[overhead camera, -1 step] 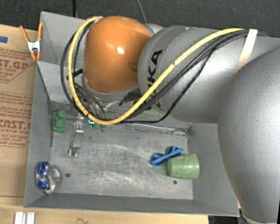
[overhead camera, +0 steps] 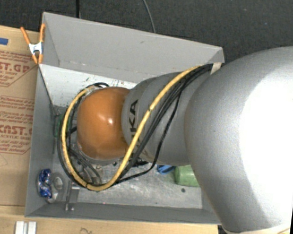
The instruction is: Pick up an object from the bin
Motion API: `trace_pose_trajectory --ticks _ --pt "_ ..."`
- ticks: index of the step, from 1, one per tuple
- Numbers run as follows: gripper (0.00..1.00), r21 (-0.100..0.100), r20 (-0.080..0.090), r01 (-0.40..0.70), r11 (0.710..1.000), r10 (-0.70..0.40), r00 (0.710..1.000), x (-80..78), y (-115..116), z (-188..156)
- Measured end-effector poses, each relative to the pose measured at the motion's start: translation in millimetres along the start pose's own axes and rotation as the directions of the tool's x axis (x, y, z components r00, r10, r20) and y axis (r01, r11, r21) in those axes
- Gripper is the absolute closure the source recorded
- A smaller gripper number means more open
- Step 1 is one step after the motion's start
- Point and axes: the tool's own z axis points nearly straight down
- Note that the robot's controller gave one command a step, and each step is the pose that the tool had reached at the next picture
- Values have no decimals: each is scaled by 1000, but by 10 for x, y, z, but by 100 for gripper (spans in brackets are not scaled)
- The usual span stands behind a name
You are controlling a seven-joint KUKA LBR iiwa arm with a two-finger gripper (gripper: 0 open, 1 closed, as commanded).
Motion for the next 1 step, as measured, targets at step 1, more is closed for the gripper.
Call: trace_pose_trajectory --ticks 1 --pt "0 -5 17 -67 998 67 998 -224 -884 442"
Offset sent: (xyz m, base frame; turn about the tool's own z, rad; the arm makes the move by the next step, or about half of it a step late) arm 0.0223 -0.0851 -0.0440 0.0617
